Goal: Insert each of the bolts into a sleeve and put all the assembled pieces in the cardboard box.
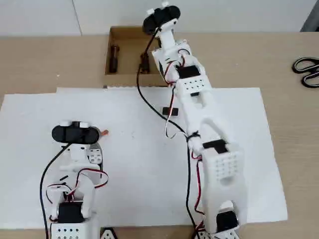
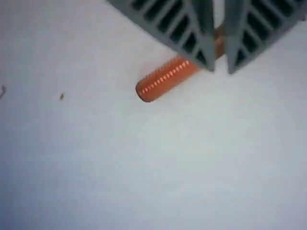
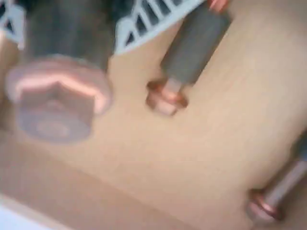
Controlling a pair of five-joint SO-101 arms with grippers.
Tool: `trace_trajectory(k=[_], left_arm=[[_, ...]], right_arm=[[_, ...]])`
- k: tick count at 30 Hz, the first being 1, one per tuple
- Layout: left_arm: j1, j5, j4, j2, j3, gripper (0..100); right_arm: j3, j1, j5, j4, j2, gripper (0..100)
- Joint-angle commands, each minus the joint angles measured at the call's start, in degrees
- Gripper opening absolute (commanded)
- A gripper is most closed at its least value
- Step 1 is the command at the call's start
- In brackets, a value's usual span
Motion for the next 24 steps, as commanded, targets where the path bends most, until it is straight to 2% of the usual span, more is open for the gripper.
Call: trace_trajectory(k=[1, 9, 16, 22, 24], left_arm=[[0.35, -0.18, 0.18, -0.7, -0.4, 1], [0.35, -0.18, 0.18, -0.7, -0.4, 1], [0.35, -0.18, 0.18, -0.7, -0.4, 1], [0.35, -0.18, 0.18, -0.7, -0.4, 1], [0.35, -0.18, 0.18, -0.7, -0.4, 1]], right_arm=[[-9.05, 0.13, 5.01, -1.54, 2.51, 0.3], [-9.41, -2.77, 21.54, 3.03, 5.93, 0.3], [-9.32, -3.38, 25.41, 3.65, 7.6, 0.9], [-9.32, -3.38, 25.32, 5.14, 7.87, 19.0], [-9.32, -3.47, 25.32, 6.2, 7.87, 22.1]])
